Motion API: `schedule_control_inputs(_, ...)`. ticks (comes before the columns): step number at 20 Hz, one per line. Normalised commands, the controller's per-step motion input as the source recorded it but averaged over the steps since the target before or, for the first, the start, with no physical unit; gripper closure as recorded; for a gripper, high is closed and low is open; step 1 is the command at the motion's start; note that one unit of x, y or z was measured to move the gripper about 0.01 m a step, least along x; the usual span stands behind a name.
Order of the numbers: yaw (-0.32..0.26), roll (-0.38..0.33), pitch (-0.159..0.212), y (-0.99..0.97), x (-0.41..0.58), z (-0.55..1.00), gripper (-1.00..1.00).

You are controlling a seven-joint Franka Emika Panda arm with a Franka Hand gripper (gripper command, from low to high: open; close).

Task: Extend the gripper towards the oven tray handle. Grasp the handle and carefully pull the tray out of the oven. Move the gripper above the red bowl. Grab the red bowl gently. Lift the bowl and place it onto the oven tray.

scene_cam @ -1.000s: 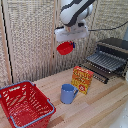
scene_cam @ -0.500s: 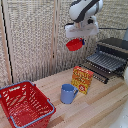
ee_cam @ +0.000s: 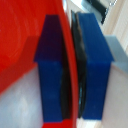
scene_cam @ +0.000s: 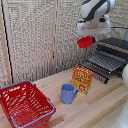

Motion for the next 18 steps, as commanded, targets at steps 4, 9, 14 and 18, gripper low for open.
schedule_control_inputs(4,-0.065,0.041,-0.034,-0.94,-0.02,-0.06,1.0)
schedule_control_inputs(9,-0.017,0.024,-0.003,-1.0,-0.103,-0.27,1.0)
schedule_control_inputs(14,-0.012,0.007,-0.001,-0.85,-0.165,-0.3,1.0)
schedule_control_inputs(18,-0.133,-0.013,0.002,-0.08,-0.349,-0.28,1.0)
